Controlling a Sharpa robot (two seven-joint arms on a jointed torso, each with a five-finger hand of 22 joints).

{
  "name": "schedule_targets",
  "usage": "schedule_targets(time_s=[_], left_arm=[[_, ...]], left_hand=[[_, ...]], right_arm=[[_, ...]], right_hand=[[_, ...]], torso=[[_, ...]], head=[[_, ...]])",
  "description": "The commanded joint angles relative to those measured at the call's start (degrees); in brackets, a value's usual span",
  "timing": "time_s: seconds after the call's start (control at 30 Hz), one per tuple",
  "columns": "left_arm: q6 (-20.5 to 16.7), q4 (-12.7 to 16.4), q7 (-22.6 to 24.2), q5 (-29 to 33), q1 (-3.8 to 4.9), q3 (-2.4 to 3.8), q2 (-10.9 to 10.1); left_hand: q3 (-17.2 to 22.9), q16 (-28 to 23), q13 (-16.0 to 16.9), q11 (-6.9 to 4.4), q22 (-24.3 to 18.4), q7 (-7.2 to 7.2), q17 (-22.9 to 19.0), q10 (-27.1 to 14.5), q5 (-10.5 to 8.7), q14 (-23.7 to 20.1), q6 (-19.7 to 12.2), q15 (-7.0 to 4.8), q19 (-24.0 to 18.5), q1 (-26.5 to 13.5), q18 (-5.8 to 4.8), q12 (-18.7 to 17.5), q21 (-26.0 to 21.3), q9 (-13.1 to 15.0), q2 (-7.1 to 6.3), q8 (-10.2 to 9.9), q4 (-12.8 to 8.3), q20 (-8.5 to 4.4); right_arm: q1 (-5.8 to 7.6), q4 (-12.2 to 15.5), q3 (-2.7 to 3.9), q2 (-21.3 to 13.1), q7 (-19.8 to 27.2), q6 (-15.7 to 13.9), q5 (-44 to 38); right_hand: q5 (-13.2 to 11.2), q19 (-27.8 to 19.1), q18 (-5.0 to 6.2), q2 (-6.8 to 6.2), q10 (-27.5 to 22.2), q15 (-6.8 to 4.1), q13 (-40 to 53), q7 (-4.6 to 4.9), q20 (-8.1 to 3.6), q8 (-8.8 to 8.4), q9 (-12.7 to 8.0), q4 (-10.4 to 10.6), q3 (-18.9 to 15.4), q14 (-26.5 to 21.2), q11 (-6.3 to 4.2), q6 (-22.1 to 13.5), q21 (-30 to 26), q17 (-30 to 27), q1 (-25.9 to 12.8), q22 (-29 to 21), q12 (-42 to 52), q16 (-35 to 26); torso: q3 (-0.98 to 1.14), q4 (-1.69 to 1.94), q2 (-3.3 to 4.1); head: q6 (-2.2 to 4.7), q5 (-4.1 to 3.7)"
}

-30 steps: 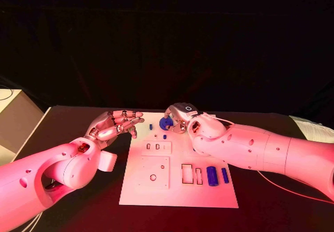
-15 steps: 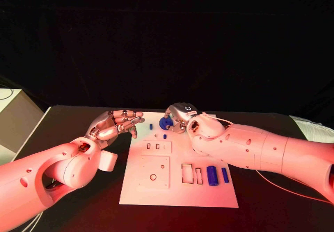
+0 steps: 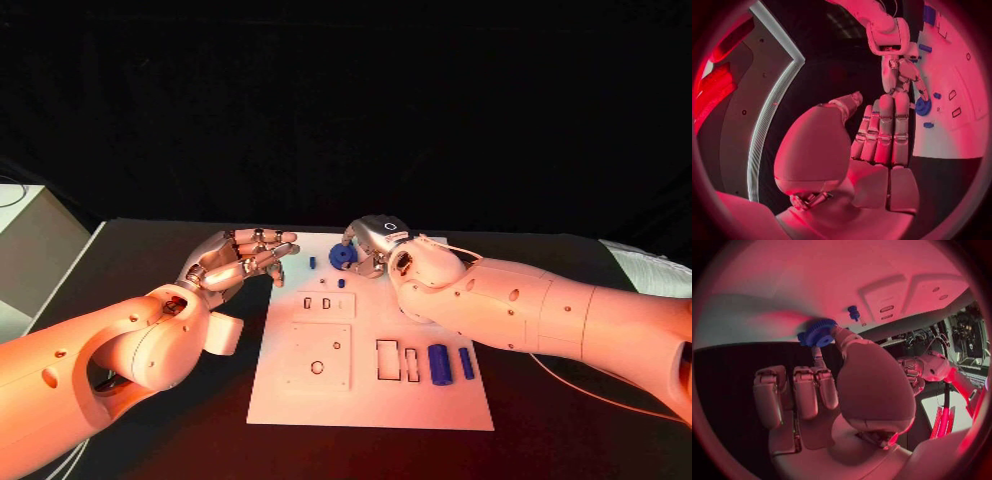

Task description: Assemble the parts on the task board

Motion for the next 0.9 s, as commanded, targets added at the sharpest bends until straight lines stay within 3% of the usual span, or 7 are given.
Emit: schedule_targets(time_s=[0.03, 0.13, 0.4, 0.67, 0.9], left_arm=[[0.95, 0.06, 0.24, -0.07, 0.02, 0.05, 0.12], [0.95, 0.05, 0.24, -0.07, 0.02, 0.05, 0.13], [0.93, -0.04, 0.23, -0.07, 0.01, 0.05, 0.18], [0.89, -0.12, 0.18, -0.07, 0.01, 0.05, 0.24], [0.80, -0.17, 0.14, -0.08, 0.00, 0.05, 0.26]], left_hand=[[0.39, 0.21, 0.08, 0.11, 0.12, 0.06, 0.02, -0.25, -0.17, -0.38, -0.41, -0.02, -0.34, -0.55, 0.87, -0.17, 0.22, 0.12, 0.18, 0.09, -0.13, 0.09], [0.39, 0.21, 0.08, 0.11, 0.12, 0.06, 0.02, -0.25, -0.17, -0.38, -0.41, -0.02, -0.34, -0.55, 0.87, -0.17, 0.22, 0.12, 0.18, 0.09, -0.13, 0.09], [0.39, 0.21, 0.08, 0.11, 0.12, 0.06, 0.02, -0.25, -0.17, -0.38, -0.41, -0.02, -0.34, -0.55, 0.87, -0.17, 0.22, 0.12, 0.18, 0.09, -0.13, 0.09], [0.39, 0.21, 0.08, 0.11, 0.12, 0.06, 0.02, -0.25, -0.17, -0.38, -0.41, -0.02, -0.34, -0.55, 0.87, -0.17, 0.22, 0.12, 0.18, 0.09, -0.13, 0.09], [0.40, 0.23, 0.09, 0.14, 0.15, 0.10, 0.02, -0.32, -0.18, -0.39, -0.47, 0.00, -0.40, -0.64, 0.87, -0.18, 0.29, 0.14, 0.15, 0.07, -0.11, 0.11]], right_arm=[[-0.07, -0.09, -0.04, 0.01, 0.82, 1.88, 0.93], [-0.07, -0.12, -0.04, -0.10, 0.92, 2.13, 1.22], [-0.07, 0.12, -0.05, -0.54, 1.36, 3.12, 2.18], [-0.08, 0.22, -0.06, -0.92, 1.61, 4.29, 3.09], [-0.08, 0.53, -0.06, -1.66, 1.87, 5.34, 3.90]], right_hand=[[-0.37, 6.06, -0.40, 0.41, 5.92, 0.57, 15.05, 0.15, 0.61, -0.51, -0.51, 1.48, -3.17, 5.29, 0.52, -1.79, 0.26, 11.47, -1.22, 15.05, 0.12, -0.15], [-0.56, 6.06, -0.40, 0.94, 5.92, 0.78, 15.05, 0.35, 0.80, -0.39, -0.82, 2.66, -6.35, 5.31, 0.72, -2.46, 0.26, 11.59, -1.20, 15.05, 0.12, -0.10], [-0.22, 6.06, -0.40, 1.52, 5.92, 0.80, 15.05, 0.34, 0.85, -0.13, -0.82, 2.74, -7.19, 5.36, 0.72, -2.10, 0.26, 11.80, -0.98, 15.05, 0.12, -0.03], [1.66, 6.06, -0.40, 3.42, 5.92, 0.65, 15.05, 0.14, 0.74, 0.39, -0.77, 2.93, -7.85, 5.41, 0.55, -0.83, 0.26, 12.02, -2.61, 15.05, 0.12, 0.06], [5.11, 6.06, -0.40, 5.79, 5.92, 0.57, 15.05, 0.03, 0.66, 0.49, -0.92, 2.94, -7.29, 5.45, 0.48, -0.10, 0.26, 12.19, -6.93, 15.05, 0.12, 0.12]], torso=[[0.04, -0.02, 0.03], [0.03, -0.03, 0.01], [0.07, -0.01, 0.00], [0.09, -0.05, 0.03], [0.04, -0.02, 0.02]], head=[[-0.01, 0.00], [-0.02, 0.01], [-0.11, 0.05], [-0.10, 0.06], [-0.18, 0.05]])
